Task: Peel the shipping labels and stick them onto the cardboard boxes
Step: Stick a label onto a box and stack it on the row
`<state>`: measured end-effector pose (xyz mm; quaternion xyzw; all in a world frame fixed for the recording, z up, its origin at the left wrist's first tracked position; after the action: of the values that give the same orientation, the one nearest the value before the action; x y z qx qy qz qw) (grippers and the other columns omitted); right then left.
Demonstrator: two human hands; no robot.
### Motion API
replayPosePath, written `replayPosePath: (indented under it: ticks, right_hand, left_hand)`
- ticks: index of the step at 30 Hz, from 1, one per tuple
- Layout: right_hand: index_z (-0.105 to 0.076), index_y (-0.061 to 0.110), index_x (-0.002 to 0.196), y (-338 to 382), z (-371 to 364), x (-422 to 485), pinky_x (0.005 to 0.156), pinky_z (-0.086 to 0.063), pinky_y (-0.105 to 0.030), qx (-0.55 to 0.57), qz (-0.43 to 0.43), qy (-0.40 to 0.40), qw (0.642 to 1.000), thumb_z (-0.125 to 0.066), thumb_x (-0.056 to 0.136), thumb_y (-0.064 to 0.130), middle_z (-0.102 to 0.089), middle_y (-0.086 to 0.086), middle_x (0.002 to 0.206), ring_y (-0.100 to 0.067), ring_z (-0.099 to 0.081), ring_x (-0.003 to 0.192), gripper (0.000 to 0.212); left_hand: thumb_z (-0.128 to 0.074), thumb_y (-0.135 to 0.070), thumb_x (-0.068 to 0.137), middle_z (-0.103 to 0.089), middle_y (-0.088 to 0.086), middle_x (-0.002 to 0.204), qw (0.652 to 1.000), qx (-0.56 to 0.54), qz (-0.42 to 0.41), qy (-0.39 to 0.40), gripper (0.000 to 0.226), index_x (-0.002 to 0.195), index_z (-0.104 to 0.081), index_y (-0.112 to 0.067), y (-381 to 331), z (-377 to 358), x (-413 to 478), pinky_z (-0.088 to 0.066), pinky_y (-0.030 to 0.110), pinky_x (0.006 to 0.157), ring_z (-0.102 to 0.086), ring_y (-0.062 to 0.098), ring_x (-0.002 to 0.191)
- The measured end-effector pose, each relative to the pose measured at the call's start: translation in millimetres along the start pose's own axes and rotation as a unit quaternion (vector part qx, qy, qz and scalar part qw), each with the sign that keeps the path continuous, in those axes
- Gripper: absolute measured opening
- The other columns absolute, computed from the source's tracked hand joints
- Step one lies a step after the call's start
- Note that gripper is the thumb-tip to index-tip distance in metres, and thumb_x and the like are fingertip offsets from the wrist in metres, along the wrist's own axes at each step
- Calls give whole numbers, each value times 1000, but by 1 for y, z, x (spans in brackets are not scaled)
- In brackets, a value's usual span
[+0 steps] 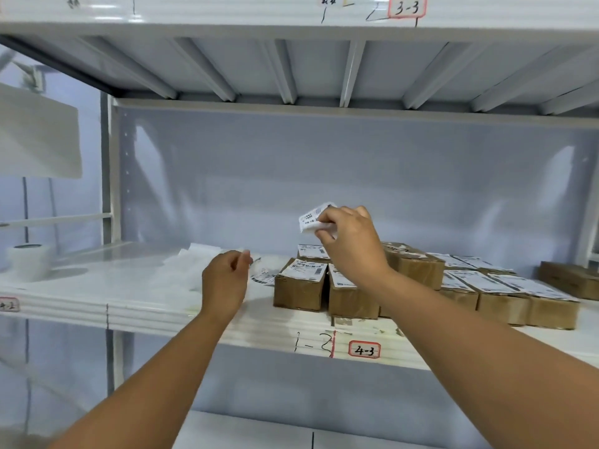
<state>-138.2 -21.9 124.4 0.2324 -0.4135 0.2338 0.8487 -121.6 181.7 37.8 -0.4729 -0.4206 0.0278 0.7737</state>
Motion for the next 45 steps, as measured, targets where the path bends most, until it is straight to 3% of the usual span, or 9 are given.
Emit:
replayPosePath:
  ticks: [3, 8, 14, 20, 25, 28, 37, 39, 45]
  right_hand:
    - [-65, 14, 102, 2, 9, -5, 76, -30, -23, 9, 17, -15, 1000, -53, 93, 16, -64, 1, 102, -20, -42, 103, 14]
    - [-67, 10, 99, -3, 26, -18, 82, -43, -34, 10, 64, -28, 997, -56, 88, 4, -66, -3, 98, -24, -47, 101, 18]
    - [-72, 17, 97, -43, 49, -32, 91, -38, -29, -10, 38, -2, 999, -64, 85, 12, -65, 2, 104, -20, -45, 107, 15]
    - [-65, 35, 73, -78, 80, -47, 102, -24, -17, 130, -123, -9, 984, -60, 88, 4, -30, 4, 137, -9, -26, 126, 35]
    - [-70, 24, 72, -106, 94, -55, 74, -43, -27, 378, -295, -48, 876, -48, 75, -3, -59, -8, 114, -15, -49, 89, 35]
    - [-68, 18, 76, -123, 106, -56, 88, -47, -35, 426, -360, -81, 826, -54, 85, 7, -62, 1, 92, -16, -51, 83, 21]
    - [-64, 17, 94, -146, 117, -32, 72, -50, -25, 500, -343, -1, 796, -57, 93, 10, -63, -8, 97, -20, -59, 85, 10]
    - [-62, 13, 94, -146, 116, -22, 70, -51, -25, 536, -335, 13, 775, -52, 93, 2, -66, -10, 89, -20, -61, 78, 15]
    - [-41, 15, 102, -164, 90, 3, 56, -46, -23, 456, -345, 36, 820, -48, 89, -14, -62, -21, 96, -23, -57, 74, 33]
  left_hand:
    - [-43, -31, 99, -66, 12, 90, 907, -356, 174, 140, 31, 88, -61, -8, -52, -34, -15, -52, 29, 78, -65, 24, 84]
    - [-46, -5, 96, -69, 15, 83, 812, -520, 182, 193, 13, 87, -52, -13, -110, -60, -30, -54, 34, 81, -69, 23, 75]
    - [-46, 15, 87, -62, 18, 82, 825, -479, 190, 233, 22, 86, -61, 0, -137, -80, -42, -57, 21, 61, -66, 21, 68]
    - [-49, 16, 85, -65, 13, 105, 833, -461, 152, 265, 36, 116, -58, 0, -164, -104, -56, -56, 19, 72, -65, 19, 89]
    - [-50, 16, 84, -59, 8, 123, 860, -404, 92, 297, 47, 122, -58, -11, -188, -119, -69, -55, 26, 82, -65, 22, 101]
    - [-51, 15, 85, -56, 7, 130, 859, -393, 82, 318, 47, 120, -59, -15, -195, -126, -73, -55, 31, 86, -62, 23, 107]
    - [-42, 20, 86, -62, 12, 119, 782, -520, 136, 315, 41, 113, -60, -4, -211, -133, -50, -56, 26, 83, -60, 26, 110]
    - [-41, 20, 85, -63, 13, 115, 786, -510, 138, 322, 41, 116, -59, -2, -210, -139, -43, -54, 26, 86, -61, 25, 107]
    - [-48, 14, 86, -64, 8, 107, 841, -401, 131, 339, 38, 118, -59, -4, -191, -160, -24, -52, 26, 87, -61, 21, 102]
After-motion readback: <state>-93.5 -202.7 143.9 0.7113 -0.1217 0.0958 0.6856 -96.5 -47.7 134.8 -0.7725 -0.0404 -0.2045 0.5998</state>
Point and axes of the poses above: each hand's wrist, its own x-axis towards the middle knuckle, its own z-axis out of the back of the hand, y = z × x, the point moved 4 cm from there along x, towards the middle knuckle
